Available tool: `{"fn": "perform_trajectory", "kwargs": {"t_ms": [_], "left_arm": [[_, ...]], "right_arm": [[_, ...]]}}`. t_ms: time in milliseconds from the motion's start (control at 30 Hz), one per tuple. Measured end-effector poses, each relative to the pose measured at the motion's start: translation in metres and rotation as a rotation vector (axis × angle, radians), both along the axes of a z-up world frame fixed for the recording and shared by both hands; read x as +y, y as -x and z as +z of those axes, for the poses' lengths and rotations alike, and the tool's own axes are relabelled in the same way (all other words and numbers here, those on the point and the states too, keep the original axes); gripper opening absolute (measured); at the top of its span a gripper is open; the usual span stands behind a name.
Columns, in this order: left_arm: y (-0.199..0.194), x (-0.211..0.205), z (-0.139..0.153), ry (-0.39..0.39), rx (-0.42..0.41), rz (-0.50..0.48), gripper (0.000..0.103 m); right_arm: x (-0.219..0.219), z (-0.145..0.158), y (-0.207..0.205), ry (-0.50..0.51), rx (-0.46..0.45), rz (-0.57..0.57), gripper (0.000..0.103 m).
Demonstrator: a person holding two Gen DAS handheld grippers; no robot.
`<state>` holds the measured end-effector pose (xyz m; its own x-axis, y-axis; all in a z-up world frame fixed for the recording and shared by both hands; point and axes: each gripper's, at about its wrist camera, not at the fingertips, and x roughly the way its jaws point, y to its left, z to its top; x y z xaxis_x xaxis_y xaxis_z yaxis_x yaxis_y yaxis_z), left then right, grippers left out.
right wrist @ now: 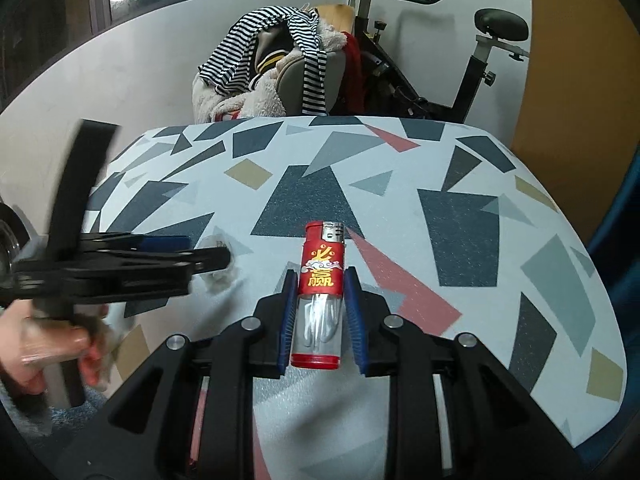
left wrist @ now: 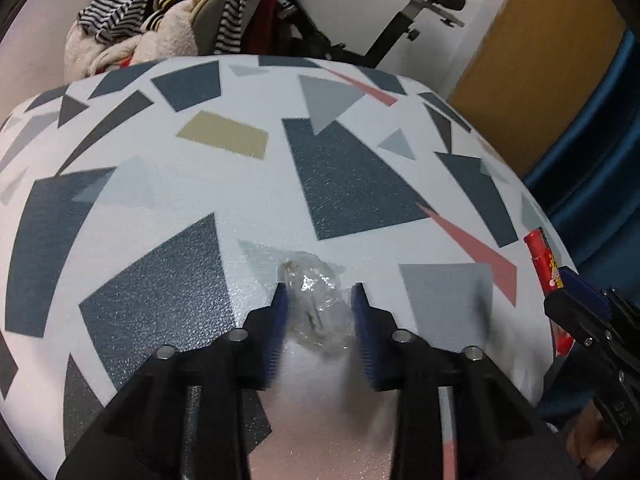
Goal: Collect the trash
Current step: 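Grasp the clear plastic item with the left gripper while the right gripper holds the lighter, then carry both items over the bin and open the left gripper to drop the plastic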
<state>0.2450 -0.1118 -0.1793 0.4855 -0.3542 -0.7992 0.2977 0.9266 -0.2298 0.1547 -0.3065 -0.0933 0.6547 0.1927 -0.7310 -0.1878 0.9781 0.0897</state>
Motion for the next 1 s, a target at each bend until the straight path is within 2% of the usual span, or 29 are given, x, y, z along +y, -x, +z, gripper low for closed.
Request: {"fn": "perform_trajectory", "kwargs": {"t_ms": [100,433,667,833,1000], "left_arm": [[0.012,0.002,0.011,-0.006,-0.027,-0.022,0.027],[0.071,0.028,0.063,-0.018,-0.153,-0.048,0.027],[0.137,0.059,0.091,0.015,-0.221,-0.072,0.027],[0.188,0.076,0.096,0.030,-0.243,-0.089,0.027],[0.234,0.086,0.081,0.023,-0.220,-0.113,0.027]], "right_arm": [[-0.003,0.005,0.006,-0.009,-0.004,-0.002,0.026],[0.001,0.021,0.032,-0.017,-0.044,0.040,0.026],[0.019,0.037,0.061,-0.015,-0.065,0.084,0.026],[0.035,0.046,0.084,-0.021,-0.074,0.108,0.026],[0.050,0.046,0.110,-0.029,-0.077,0.133,0.027]]}}
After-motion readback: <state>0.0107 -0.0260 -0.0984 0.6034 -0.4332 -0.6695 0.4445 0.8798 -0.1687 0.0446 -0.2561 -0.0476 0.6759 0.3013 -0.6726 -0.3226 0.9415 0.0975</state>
